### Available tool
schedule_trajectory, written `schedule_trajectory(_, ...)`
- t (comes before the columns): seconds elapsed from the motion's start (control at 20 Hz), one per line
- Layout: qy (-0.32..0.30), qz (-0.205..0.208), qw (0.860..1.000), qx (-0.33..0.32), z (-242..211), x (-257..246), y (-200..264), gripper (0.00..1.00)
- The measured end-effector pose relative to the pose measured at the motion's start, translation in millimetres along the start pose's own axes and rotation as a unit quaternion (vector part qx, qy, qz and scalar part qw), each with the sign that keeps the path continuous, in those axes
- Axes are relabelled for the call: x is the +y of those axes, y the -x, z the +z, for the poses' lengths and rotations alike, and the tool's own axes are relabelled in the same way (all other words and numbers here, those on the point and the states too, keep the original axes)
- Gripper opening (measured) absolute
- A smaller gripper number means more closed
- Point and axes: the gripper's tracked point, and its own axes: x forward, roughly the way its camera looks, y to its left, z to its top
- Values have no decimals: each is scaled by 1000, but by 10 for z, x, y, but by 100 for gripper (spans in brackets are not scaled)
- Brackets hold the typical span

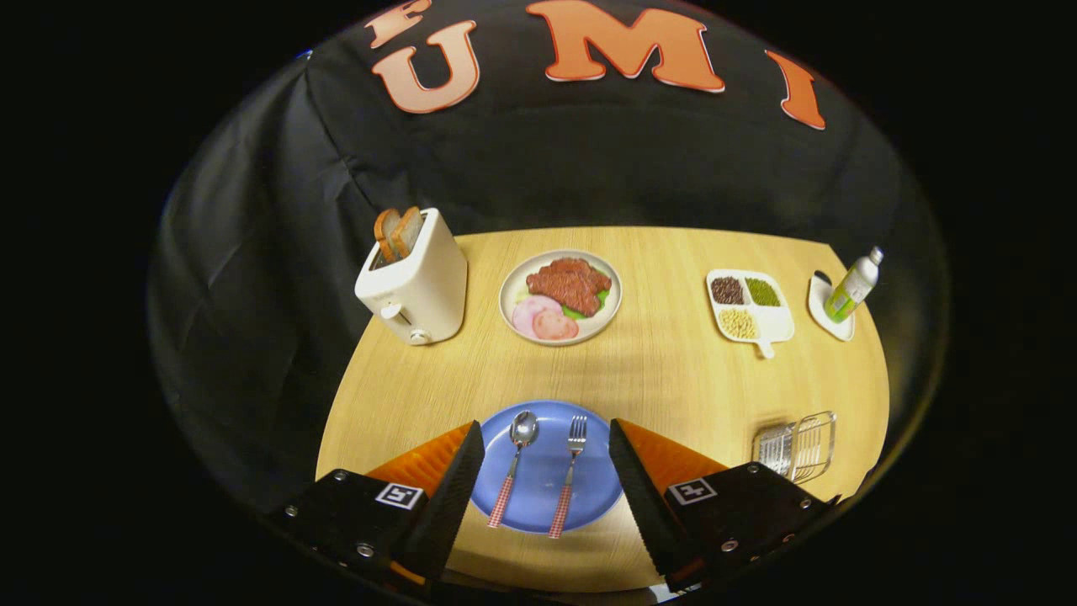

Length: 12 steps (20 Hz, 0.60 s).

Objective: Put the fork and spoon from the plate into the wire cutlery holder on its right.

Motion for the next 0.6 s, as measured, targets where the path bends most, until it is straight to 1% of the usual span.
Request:
schedule_trajectory(0.1, -4, -3, 999, 40, -179, -27, -162, 90)
schedule_trajectory(0.25, 9, -19, 996, 91, -422, -137, -425, 89)
schedule_trajectory(0.3, 11, -22, 993, 119, -555, -140, -510, 87)
schedule_trajectory(0.35, 4, -11, 988, 151, -706, -97, -574, 86)
schedule_trajectory(0.4, -3, -8, 985, 173, -836, -72, -676, 81)
schedule_trajectory(0.45, -7, -22, 982, 190, -941, -132, -761, 80)
schedule_trajectory(0.5, -6, -32, 979, 202, -1023, -177, -810, 76)
schedule_trajectory(0.6, -5, -46, 974, 220, -1147, -242, -884, 74)
